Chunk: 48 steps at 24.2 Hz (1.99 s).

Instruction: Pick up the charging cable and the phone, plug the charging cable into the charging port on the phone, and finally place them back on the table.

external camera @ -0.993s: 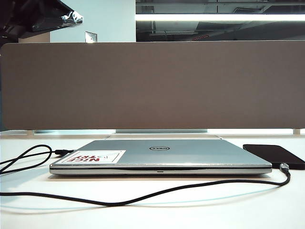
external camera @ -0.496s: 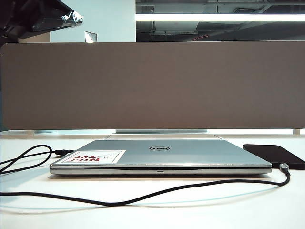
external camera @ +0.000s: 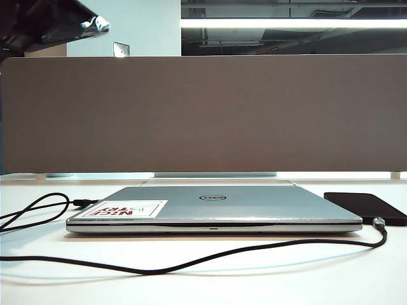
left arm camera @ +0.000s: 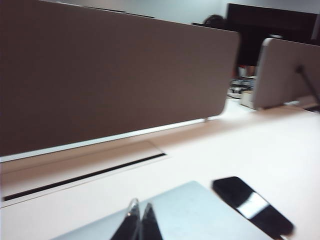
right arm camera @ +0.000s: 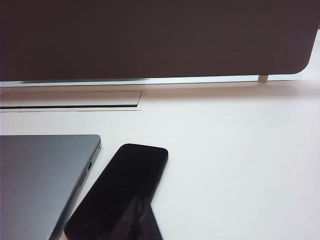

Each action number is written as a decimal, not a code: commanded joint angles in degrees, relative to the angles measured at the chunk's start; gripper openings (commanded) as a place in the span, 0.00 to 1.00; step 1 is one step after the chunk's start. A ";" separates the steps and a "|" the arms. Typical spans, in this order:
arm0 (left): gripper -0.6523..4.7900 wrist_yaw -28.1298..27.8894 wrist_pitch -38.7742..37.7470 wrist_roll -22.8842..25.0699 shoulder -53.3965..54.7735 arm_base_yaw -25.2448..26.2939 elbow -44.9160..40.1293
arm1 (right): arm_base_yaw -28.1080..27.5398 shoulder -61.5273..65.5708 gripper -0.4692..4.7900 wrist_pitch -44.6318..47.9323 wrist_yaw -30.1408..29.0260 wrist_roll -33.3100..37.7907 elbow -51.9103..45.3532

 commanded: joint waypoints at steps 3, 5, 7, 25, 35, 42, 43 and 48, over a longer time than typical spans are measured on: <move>0.11 -0.15 -0.24 0.17 -2.95 0.55 -0.04 | 0.02 -0.11 0.09 1.01 0.00 -0.22 0.37; 0.11 -0.15 -2.27 0.17 -5.62 2.29 -0.35 | 0.04 -0.11 0.09 1.03 -0.02 -0.22 0.37; 0.11 -0.15 -3.82 0.20 -8.96 4.72 -1.20 | 0.04 -0.11 0.09 1.01 0.00 -0.22 0.37; 0.11 -0.15 -22.82 0.46 -47.08 28.04 -13.73 | 0.04 -0.11 0.09 0.98 0.00 -0.22 0.37; 0.11 -0.13 -29.00 2.67 -51.39 31.19 -16.57 | 0.04 -0.07 0.09 1.01 0.00 -0.22 0.37; 0.11 -0.15 -36.46 2.56 -51.39 31.15 -16.55 | 0.04 -0.04 0.09 0.98 0.00 -0.22 0.37; 0.11 -0.15 -36.89 2.58 -51.39 31.15 -16.55 | 0.04 -0.04 0.09 0.98 0.00 -0.22 0.37; 0.11 -0.13 -38.75 2.60 -51.39 31.15 -16.55 | 0.04 -0.04 0.09 0.98 0.00 -0.22 0.37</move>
